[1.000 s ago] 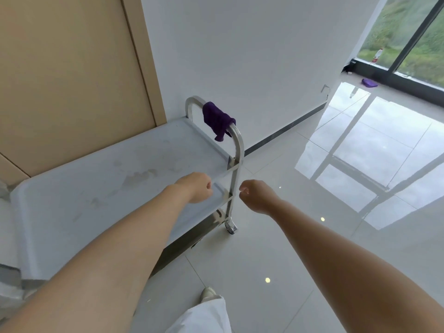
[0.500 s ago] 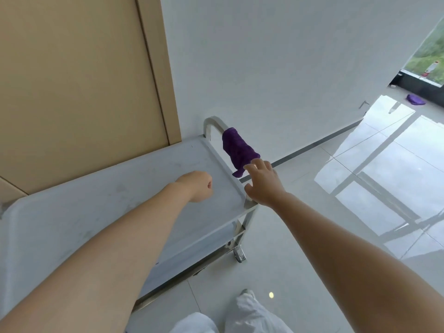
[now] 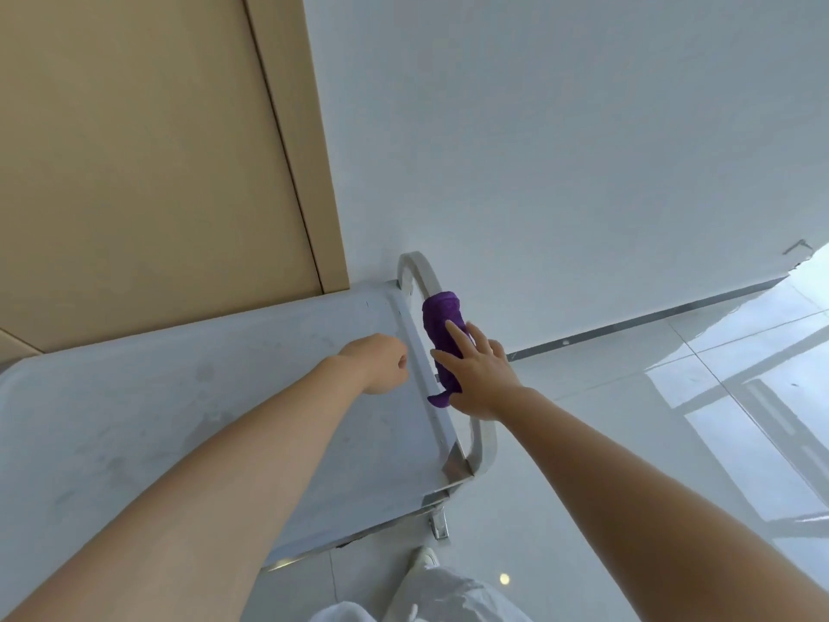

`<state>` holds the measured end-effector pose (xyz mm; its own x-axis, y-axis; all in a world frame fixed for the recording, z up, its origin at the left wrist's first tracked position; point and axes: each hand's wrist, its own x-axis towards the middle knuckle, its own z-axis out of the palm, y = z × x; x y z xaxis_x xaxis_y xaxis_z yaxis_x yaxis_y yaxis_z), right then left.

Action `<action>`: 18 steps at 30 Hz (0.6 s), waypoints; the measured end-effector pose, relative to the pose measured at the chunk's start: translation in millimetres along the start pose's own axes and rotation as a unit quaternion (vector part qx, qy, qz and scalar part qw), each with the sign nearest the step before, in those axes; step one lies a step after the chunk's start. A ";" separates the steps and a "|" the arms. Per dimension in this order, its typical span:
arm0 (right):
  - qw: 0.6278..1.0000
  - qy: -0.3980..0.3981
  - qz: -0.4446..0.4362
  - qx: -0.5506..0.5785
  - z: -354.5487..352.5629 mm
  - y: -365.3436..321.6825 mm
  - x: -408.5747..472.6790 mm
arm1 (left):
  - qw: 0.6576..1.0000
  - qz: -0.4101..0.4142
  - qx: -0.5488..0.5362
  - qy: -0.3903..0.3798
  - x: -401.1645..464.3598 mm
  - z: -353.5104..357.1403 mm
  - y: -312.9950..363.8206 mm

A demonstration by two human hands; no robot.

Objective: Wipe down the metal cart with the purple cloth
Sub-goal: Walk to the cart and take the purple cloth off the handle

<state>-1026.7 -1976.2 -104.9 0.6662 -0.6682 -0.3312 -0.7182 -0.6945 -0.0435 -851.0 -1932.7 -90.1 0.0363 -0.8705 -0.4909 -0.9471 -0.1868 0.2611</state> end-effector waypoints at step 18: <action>0.981 0.074 -0.055 0.172 -49.5 -46.7 83.0 | 0.964 -0.176 -0.151 0.130 -29.3 -1.0 -55.1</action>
<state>-928.0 -2012.5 -83.7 0.7467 -0.6439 -0.1667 -0.6491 -0.6506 -0.3943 -799.6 -1897.3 -89.3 0.4538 -0.8067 -0.3785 -0.7271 -0.5807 0.3661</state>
